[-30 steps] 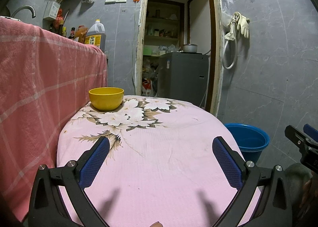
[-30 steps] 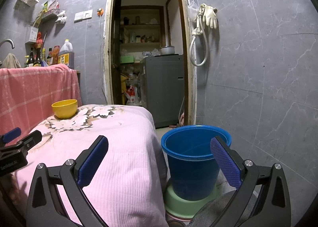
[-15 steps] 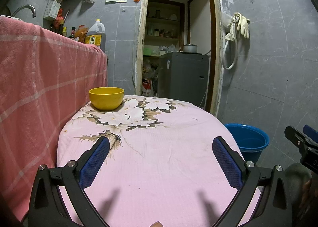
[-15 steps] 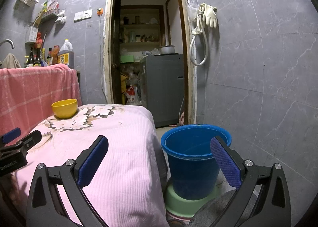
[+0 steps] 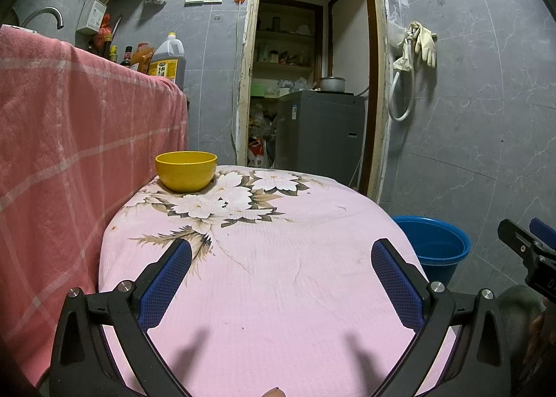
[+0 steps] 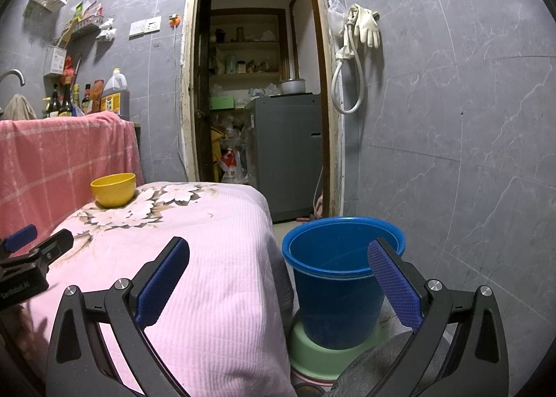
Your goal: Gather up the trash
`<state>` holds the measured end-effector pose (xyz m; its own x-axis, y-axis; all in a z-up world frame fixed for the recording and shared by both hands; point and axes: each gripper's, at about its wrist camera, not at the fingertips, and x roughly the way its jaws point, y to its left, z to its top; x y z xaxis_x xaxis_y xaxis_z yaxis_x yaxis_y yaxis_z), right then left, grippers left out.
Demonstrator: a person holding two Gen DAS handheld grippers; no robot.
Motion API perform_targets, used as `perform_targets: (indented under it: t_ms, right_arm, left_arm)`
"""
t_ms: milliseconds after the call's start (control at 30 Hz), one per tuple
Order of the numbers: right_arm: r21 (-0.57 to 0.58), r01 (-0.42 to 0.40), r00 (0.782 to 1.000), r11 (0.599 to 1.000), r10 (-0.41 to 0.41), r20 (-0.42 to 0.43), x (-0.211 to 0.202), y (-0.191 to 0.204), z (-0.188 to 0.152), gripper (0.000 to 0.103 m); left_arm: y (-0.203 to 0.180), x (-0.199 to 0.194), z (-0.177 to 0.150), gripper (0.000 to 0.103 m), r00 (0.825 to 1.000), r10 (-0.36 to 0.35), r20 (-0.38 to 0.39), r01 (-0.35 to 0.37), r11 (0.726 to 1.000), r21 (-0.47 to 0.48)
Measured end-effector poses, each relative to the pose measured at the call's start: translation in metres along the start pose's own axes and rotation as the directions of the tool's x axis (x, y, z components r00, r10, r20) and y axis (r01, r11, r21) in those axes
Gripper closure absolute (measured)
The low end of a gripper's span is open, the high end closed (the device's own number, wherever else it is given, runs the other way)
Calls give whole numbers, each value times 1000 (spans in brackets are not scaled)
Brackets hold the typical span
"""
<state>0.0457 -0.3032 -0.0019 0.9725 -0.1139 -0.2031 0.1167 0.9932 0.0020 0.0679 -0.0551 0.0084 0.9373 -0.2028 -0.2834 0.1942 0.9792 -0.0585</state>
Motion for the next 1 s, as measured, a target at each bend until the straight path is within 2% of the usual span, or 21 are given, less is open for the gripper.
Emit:
perform_targets:
  t_ms: [800, 1000]
  right_arm:
    - [1, 0, 1000, 1000, 0, -3, 0, 2, 0, 0]
    - [0, 2, 1000, 1000, -2, -1, 0, 1, 0, 0]
  left_arm:
    - [0, -1, -1, 2, 1000, -4, -4, 4, 1000, -7]
    - [-2, -1, -4, 2, 999, 32, -6, -32, 999, 11]
